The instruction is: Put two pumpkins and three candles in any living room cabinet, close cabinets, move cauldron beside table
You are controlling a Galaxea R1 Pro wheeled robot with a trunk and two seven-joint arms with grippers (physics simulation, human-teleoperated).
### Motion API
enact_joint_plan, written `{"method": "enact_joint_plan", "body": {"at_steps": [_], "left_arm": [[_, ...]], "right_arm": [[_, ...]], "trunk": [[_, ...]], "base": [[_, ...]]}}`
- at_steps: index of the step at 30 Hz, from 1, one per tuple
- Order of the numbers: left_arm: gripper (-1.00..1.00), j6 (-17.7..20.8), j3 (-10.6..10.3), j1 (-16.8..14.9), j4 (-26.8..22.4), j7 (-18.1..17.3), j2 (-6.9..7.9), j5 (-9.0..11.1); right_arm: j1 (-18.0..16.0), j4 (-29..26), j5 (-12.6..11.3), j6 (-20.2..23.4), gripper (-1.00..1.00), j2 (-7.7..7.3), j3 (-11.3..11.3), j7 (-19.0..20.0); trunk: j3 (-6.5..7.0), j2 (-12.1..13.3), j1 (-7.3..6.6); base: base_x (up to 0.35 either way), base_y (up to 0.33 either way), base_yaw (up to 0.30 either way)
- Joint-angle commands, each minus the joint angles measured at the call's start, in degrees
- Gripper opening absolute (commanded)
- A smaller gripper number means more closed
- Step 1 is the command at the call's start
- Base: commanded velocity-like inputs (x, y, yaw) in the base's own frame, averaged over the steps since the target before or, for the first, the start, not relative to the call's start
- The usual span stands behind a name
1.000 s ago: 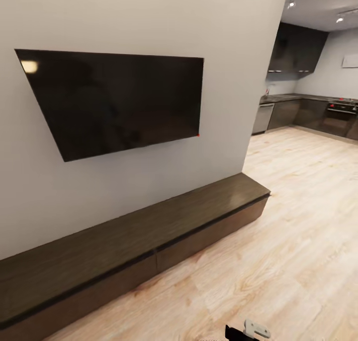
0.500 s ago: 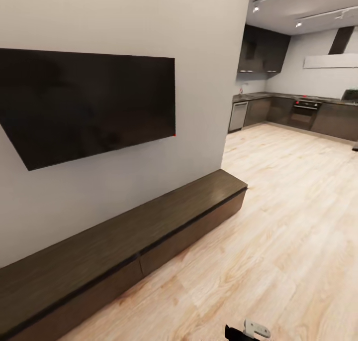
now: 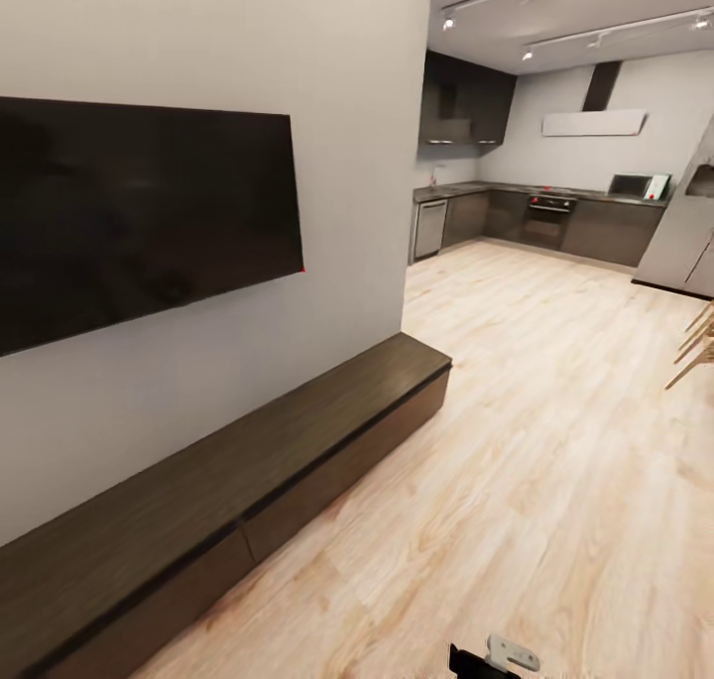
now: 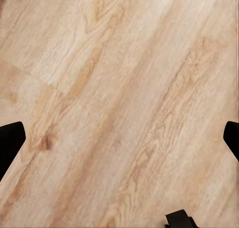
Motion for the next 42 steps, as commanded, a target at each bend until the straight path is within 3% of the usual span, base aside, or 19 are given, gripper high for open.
{"method": "enact_joint_plan", "body": {"at_steps": [1,42], "left_arm": [[1.00,-0.1,-0.5,0.0,0.0,0.2,0.01,0.5],[1.00,-0.1,-0.5,0.0,0.0,0.2,0.01,0.5]], "right_arm": [[-0.1,0.2,-0.3,-0.3,1.00,0.07,0.5,-0.1],[-0.1,0.2,-0.2,-0.5,1.00,0.06,0.5,-0.2]], "trunk": [[-0.06,0.0,0.00],[-0.06,0.0,0.00]], "base": [[0.000,0.000,-0.277],[0.000,0.000,-0.279]]}}
